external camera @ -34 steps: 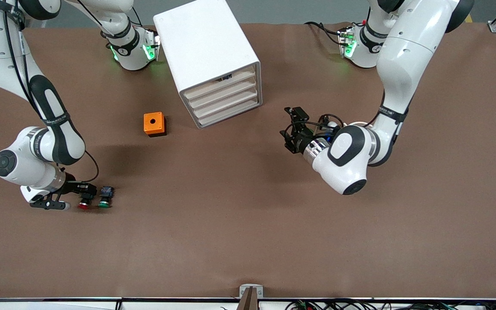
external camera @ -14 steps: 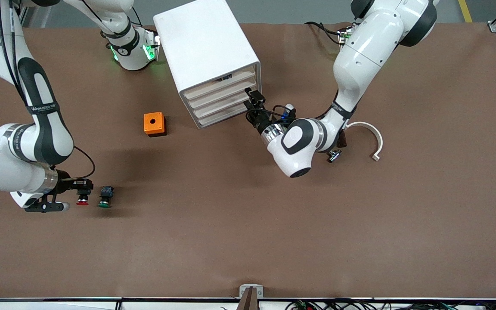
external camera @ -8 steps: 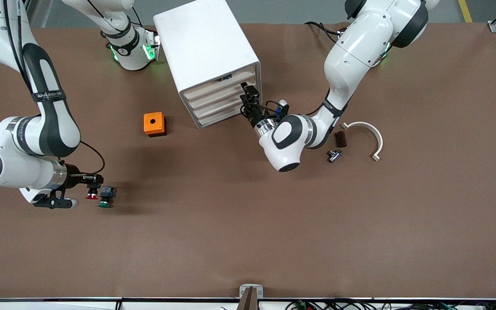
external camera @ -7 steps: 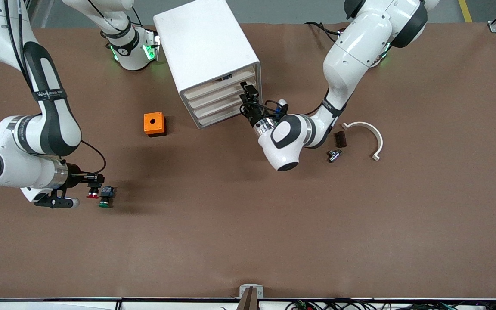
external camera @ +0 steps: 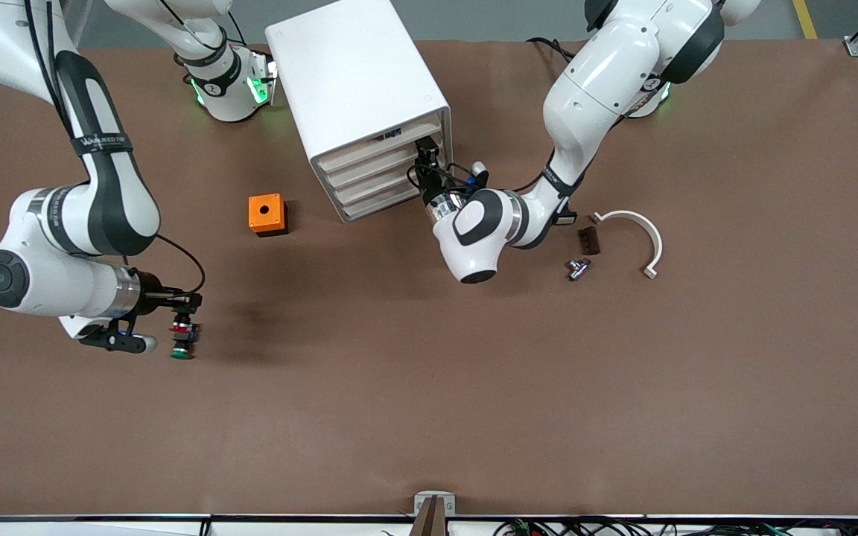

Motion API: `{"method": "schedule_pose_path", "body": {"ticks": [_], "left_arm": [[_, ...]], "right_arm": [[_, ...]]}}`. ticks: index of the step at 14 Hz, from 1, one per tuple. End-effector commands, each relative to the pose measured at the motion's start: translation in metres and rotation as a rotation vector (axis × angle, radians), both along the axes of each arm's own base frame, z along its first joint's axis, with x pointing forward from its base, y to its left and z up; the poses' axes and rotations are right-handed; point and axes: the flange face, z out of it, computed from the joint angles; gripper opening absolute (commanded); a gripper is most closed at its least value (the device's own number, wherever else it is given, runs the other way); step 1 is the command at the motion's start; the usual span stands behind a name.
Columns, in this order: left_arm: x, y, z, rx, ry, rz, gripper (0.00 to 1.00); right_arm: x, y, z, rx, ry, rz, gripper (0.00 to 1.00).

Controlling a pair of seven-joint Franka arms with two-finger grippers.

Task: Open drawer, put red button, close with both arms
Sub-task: 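Pull the drawer open with the left gripper while the right gripper lifts the button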

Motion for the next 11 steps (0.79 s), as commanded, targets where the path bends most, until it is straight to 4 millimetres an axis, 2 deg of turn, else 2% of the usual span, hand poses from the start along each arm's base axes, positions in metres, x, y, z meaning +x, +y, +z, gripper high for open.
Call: {"method": "schedule_pose_path", "body": {"ticks": [1,2,3,6,9,11], "left_arm": [[0.001,-0.003,0.003,0.003,0.024,-0.002,0.15],[0.002,-0.002,0.003,0.003,0.022,-0.002,0.09],[0.002,-0.002,0.004,0.001,0.021,-0.001,0.07],[0.013,0.005,0.005,-0.003,0.017,0.018,0.06],[0.042,0.028,0.006,0.001,0.014,0.078,0.07],[0.061,0.046,0.006,0.002,0.013,0.119,0.07]], "right_arm": [[-0.009,0.023,0.020,0.010,0.013,-0.065,0.00],[-0.011,0.034,0.023,0.006,0.016,-0.079,0.00],[-0.013,0.044,0.027,-0.003,0.018,-0.102,0.00],[-0.019,0.073,0.035,-0.020,0.017,-0.149,0.00],[-0.030,0.113,0.042,-0.049,0.040,-0.203,0.00],[-0.040,0.134,0.054,-0.070,0.051,-0.240,0.00]]}}
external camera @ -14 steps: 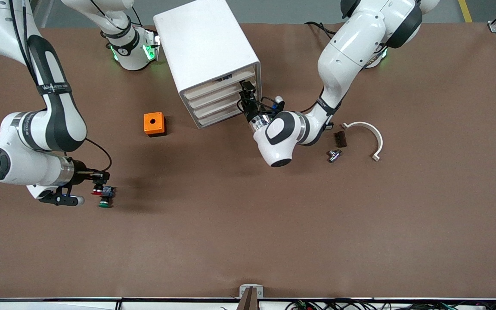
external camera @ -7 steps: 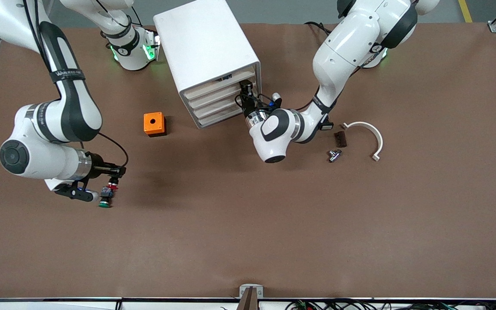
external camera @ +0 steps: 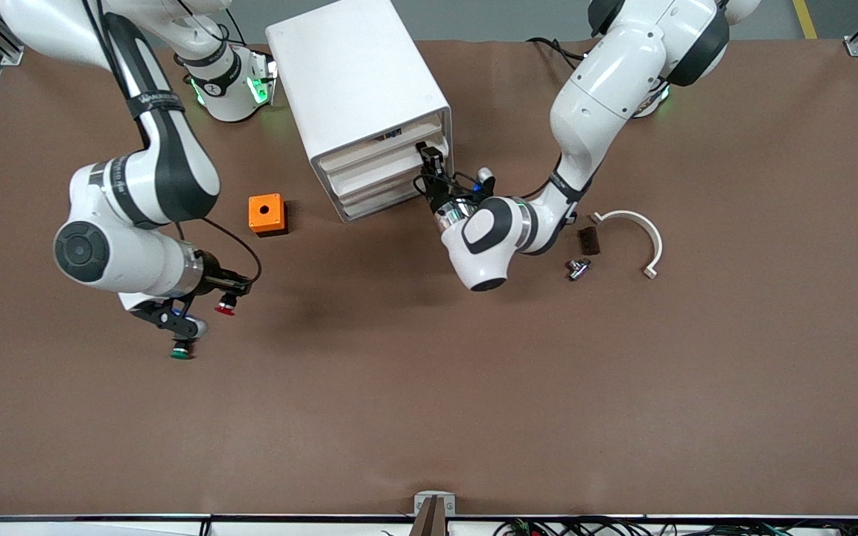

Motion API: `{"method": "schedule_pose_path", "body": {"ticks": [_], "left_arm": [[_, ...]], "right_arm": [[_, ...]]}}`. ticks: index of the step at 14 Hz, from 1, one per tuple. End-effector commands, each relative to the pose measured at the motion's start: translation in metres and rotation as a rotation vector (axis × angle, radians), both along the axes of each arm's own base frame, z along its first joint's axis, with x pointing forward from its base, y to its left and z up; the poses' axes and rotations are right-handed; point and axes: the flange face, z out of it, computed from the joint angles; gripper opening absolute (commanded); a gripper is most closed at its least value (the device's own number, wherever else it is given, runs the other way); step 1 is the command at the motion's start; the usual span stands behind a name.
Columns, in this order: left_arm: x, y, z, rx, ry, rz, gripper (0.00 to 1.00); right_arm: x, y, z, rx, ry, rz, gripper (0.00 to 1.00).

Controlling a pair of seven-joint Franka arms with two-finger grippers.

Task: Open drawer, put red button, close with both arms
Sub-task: 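Pull the drawer open with the left gripper while the right gripper lifts the button, then carry the red button over the open drawer with the right gripper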

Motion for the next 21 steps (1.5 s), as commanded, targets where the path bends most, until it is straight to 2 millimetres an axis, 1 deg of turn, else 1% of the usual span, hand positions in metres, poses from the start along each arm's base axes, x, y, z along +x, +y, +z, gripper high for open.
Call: {"method": "schedule_pose_path", "body": {"ticks": [1,2,4,6,7,8,10,11,12,13,14,17,18,19,20,21], "left_arm": [[0.038,0.028,0.007,-0.038,-0.006,0.077,0.07],[0.050,0.039,0.008,-0.036,-0.013,0.103,0.08],[0.074,0.057,0.015,-0.046,-0.037,0.149,0.10],[0.089,0.070,0.019,-0.053,-0.052,0.177,0.10],[0.093,0.074,0.020,-0.052,-0.054,0.184,0.11],[0.097,0.078,0.020,-0.053,-0.058,0.192,0.13],[0.096,0.079,0.019,-0.052,-0.061,0.188,0.18],[0.096,0.079,0.019,-0.052,-0.061,0.188,0.26],[0.096,0.079,0.019,-0.052,-0.062,0.189,0.50],[0.097,0.079,0.020,-0.052,-0.069,0.193,0.82],[0.098,0.079,0.020,-0.051,-0.071,0.195,1.00],[0.101,0.080,0.024,-0.060,-0.084,0.201,1.00],[0.107,0.083,0.028,-0.066,-0.095,0.210,1.00],[0.115,0.087,0.034,-0.084,-0.115,0.223,1.00],[0.127,0.092,0.046,-0.141,-0.168,0.228,1.00],[0.139,0.095,0.064,-0.212,-0.238,0.226,1.00]], "right_arm": [[-0.017,0.027,0.030,-0.014,0.017,-0.069,0.00],[-0.021,0.041,0.039,-0.025,0.028,-0.083,0.00],[-0.028,0.066,0.062,-0.038,0.020,-0.122,0.00],[-0.038,0.099,0.084,-0.043,-0.010,-0.160,0.00],[-0.045,0.121,0.094,-0.042,-0.028,-0.175,0.00],[-0.050,0.138,0.105,-0.044,-0.047,-0.193,0.00],[-0.059,0.165,0.137,-0.024,-0.092,-0.227,0.00],[-0.065,0.175,0.147,-0.017,-0.110,-0.235,0.00],[-0.072,0.187,0.155,-0.012,-0.122,-0.243,0.00],[-0.078,0.197,0.157,-0.014,-0.124,-0.262,0.00],[-0.085,0.207,0.158,-0.016,-0.123,-0.275,0.00],[-0.103,0.239,0.160,-0.008,-0.131,-0.382,0.00],[-0.108,0.250,0.154,-0.010,-0.130,-0.419,0.00],[-0.115,0.260,0.150,-0.013,-0.130,-0.449,0.00],[-0.122,0.269,0.142,-0.020,-0.136,-0.472,0.00],[-0.128,0.275,0.130,-0.030,-0.140,-0.487,0.00]]}}
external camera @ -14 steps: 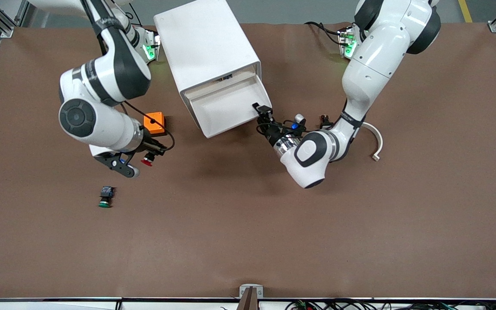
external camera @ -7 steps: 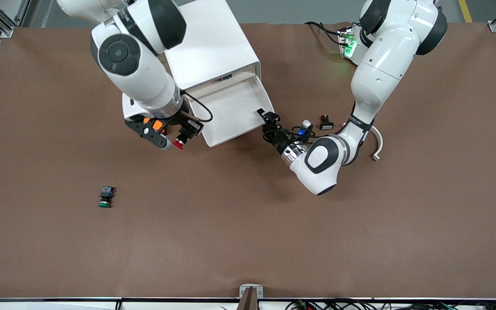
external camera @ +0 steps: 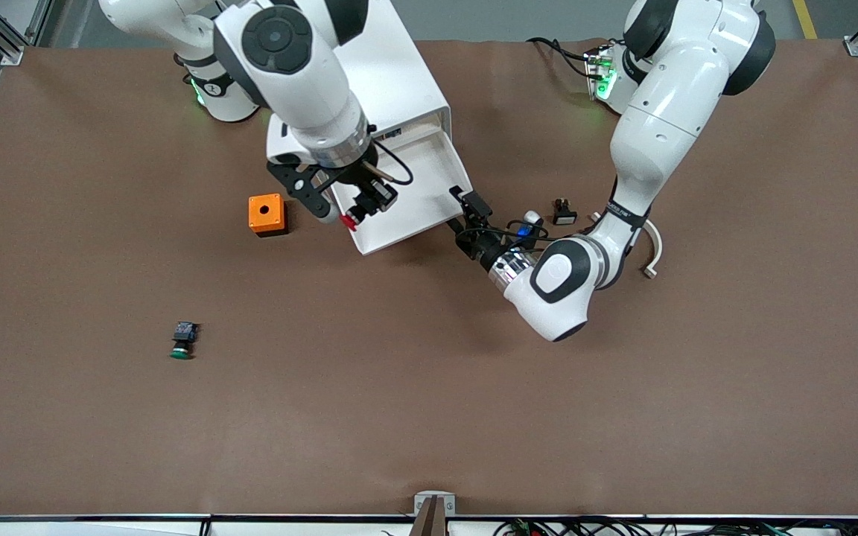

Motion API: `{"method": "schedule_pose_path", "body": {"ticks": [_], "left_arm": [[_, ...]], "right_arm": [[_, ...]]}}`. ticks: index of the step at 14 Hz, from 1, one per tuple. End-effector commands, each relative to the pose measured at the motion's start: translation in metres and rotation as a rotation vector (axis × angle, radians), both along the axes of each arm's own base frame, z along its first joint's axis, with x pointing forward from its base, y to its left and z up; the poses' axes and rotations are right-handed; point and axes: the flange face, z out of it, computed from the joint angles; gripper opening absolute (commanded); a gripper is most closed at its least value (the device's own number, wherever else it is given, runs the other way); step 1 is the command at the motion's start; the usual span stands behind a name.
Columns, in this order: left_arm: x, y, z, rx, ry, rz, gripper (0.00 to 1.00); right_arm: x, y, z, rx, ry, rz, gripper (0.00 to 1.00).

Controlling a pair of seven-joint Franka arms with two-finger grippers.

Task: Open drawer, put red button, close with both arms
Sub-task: 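Carry the red button over the open drawer with the right gripper, then lower the red button into the drawer and open the right gripper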

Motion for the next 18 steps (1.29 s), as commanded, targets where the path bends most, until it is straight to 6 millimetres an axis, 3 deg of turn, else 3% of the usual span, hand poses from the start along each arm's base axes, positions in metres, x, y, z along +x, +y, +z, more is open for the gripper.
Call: {"method": "schedule_pose_path", "body": {"ticks": [1,4,6,11,16,17,18], "left_arm": [[0.032,0.016,0.038,-0.115,-0.156,0.012,1.00],[0.053,0.039,0.049,-0.161,-0.346,-0.059,1.00],[0.061,0.049,0.060,-0.220,-0.525,-0.195,1.00],[0.074,0.056,0.075,-0.229,-0.851,-0.493,1.00],[0.097,0.057,0.120,-0.254,-1.171,-0.686,1.00],[0.100,0.059,0.130,-0.246,-1.220,-0.727,1.00],[0.104,0.060,0.143,-0.232,-1.275,-0.770,1.00]], "right_arm": [[-0.015,0.014,-0.028,-0.026,-0.015,-0.062,0.00],[-0.040,0.036,-0.066,-0.087,-0.065,-0.049,0.00],[-0.048,0.047,-0.090,-0.104,-0.074,-0.069,0.00],[-0.075,0.069,-0.146,-0.161,-0.101,-0.085,0.00],[-0.093,0.073,-0.170,-0.177,-0.090,-0.107,0.00],[-0.093,0.073,-0.170,-0.177,-0.090,-0.110,0.07],[-0.092,0.073,-0.170,-0.180,-0.089,-0.113,0.42]]}}
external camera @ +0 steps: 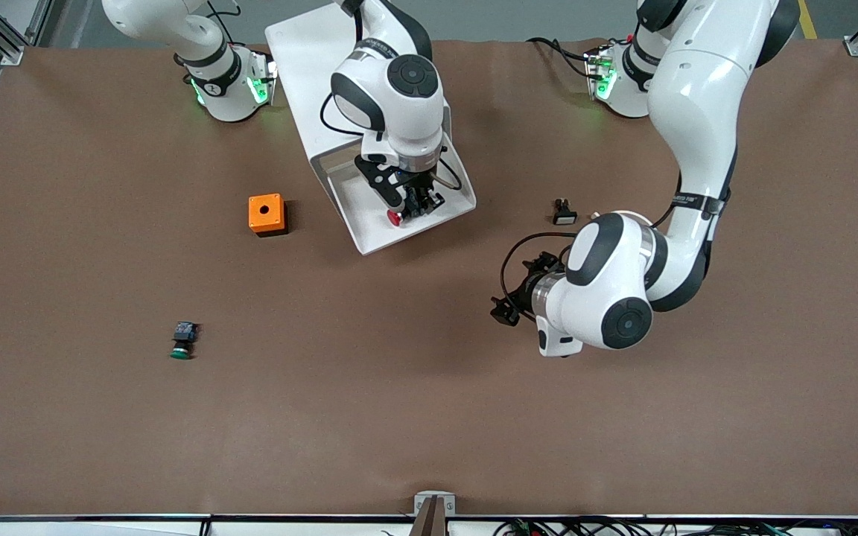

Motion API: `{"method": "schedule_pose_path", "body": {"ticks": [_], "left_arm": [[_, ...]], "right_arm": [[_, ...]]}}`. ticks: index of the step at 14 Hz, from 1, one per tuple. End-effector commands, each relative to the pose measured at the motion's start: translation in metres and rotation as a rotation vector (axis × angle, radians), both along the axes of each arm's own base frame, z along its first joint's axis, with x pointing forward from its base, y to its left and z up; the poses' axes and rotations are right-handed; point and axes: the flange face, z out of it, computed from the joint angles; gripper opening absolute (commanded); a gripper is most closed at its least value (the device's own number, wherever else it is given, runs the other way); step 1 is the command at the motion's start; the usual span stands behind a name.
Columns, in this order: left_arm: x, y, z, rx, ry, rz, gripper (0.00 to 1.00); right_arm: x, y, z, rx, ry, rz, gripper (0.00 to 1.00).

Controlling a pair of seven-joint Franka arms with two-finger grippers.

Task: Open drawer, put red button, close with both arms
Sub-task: 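Lower the red button into the drawer and open the right gripper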

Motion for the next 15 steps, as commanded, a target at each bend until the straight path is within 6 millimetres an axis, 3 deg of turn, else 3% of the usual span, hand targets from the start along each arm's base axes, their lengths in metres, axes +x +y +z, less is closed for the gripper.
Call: {"method": "schedule_pose_path", "body": {"ticks": [1,4,7,11,13,15], "left_arm": [[0.006,0.004,0.031,0.023,-0.146,-0.073,1.00],[0.003,-0.007,0.043,0.061,-0.229,-0.156,1.00],[-0.005,-0.028,0.042,0.128,-0.301,-0.229,1.00],[-0.017,-0.050,0.039,0.170,-0.336,-0.281,1.00],[-0.030,-0.073,0.035,0.193,-0.357,-0.329,1.00],[-0.035,-0.081,0.031,0.184,-0.373,-0.335,1.00]], "right_arm": [[-0.005,-0.003,0.000,-0.017,-0.018,-0.022,0.99],[0.019,-0.017,0.021,-0.011,-0.020,-0.052,1.00],[0.046,-0.033,0.049,-0.014,0.005,-0.028,1.00],[0.099,-0.094,0.070,0.026,0.020,0.124,1.00],[0.128,-0.136,0.081,0.036,0.012,0.186,1.00],[0.150,-0.173,0.088,0.040,0.004,0.278,1.00]]}}
